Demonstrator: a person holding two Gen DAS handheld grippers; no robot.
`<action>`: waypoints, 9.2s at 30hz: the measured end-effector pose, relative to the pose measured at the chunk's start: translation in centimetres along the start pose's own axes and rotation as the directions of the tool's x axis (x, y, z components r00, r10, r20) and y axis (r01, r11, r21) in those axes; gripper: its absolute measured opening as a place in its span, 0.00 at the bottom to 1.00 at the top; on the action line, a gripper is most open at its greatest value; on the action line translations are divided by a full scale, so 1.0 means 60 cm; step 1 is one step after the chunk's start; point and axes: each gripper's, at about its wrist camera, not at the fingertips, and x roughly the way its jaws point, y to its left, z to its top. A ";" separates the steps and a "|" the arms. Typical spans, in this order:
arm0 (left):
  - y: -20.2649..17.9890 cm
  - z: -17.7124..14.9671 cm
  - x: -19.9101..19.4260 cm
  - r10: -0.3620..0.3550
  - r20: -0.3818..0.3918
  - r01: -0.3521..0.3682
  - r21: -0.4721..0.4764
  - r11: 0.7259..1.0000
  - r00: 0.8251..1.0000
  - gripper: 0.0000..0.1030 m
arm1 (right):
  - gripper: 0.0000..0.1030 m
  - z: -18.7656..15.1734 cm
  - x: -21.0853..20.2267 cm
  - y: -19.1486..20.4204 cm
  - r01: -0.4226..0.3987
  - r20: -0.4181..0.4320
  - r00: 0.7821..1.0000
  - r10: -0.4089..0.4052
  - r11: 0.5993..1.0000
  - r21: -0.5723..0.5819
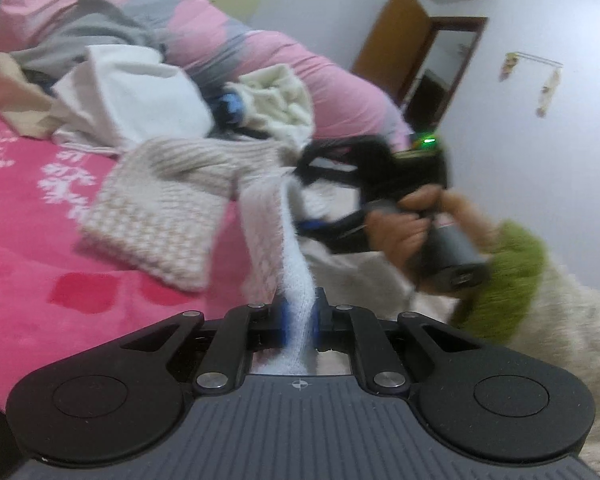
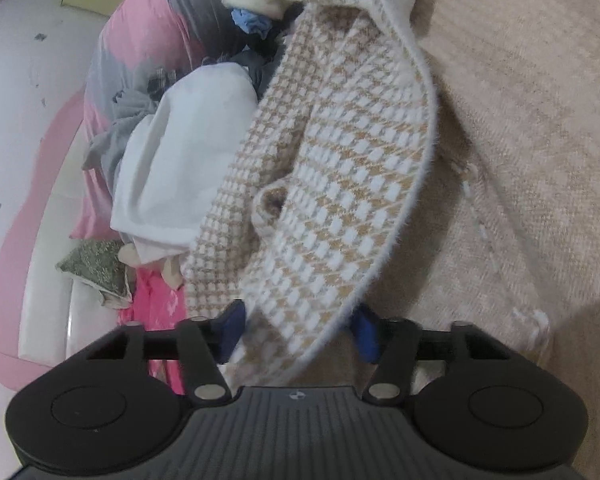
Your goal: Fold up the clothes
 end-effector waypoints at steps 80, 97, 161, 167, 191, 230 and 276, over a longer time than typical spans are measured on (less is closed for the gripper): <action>-0.119 -0.044 0.136 -0.238 -0.301 0.160 -0.260 0.952 0.923 0.02 | 0.05 -0.076 -0.409 -0.224 0.256 0.437 0.899 -0.034 0.850 -0.461; -0.069 -0.066 0.162 -0.295 -0.283 0.225 -0.256 0.940 0.913 0.26 | 0.41 0.090 -0.404 -0.159 0.270 0.379 0.916 -0.132 0.901 -0.339; -0.042 -0.062 0.171 -0.358 -0.305 0.306 -0.204 0.930 0.882 0.14 | 0.42 0.451 -0.046 -0.203 0.155 0.161 0.981 -0.109 0.937 -0.313; -0.049 -0.064 0.164 -0.322 -0.300 0.261 -0.225 0.939 0.898 0.14 | 0.24 0.419 -0.001 -0.181 0.171 0.132 0.983 -0.130 0.908 -0.383; -0.072 -0.053 0.170 -0.288 -0.330 0.259 -0.130 0.957 0.899 0.14 | 0.19 0.316 0.009 -0.103 0.787 0.657 0.593 -0.465 0.165 -0.594; -0.051 -0.078 0.175 -0.341 -0.311 0.197 -0.412 0.890 0.887 0.20 | 0.46 -0.024 -0.367 -0.259 0.383 0.144 0.924 -0.355 0.848 -0.365; -0.058 -0.077 0.198 -0.515 -0.309 0.182 -0.693 0.698 0.800 0.04 | 0.73 -0.401 -0.357 -0.123 0.533 0.515 0.843 -0.158 0.115 -0.838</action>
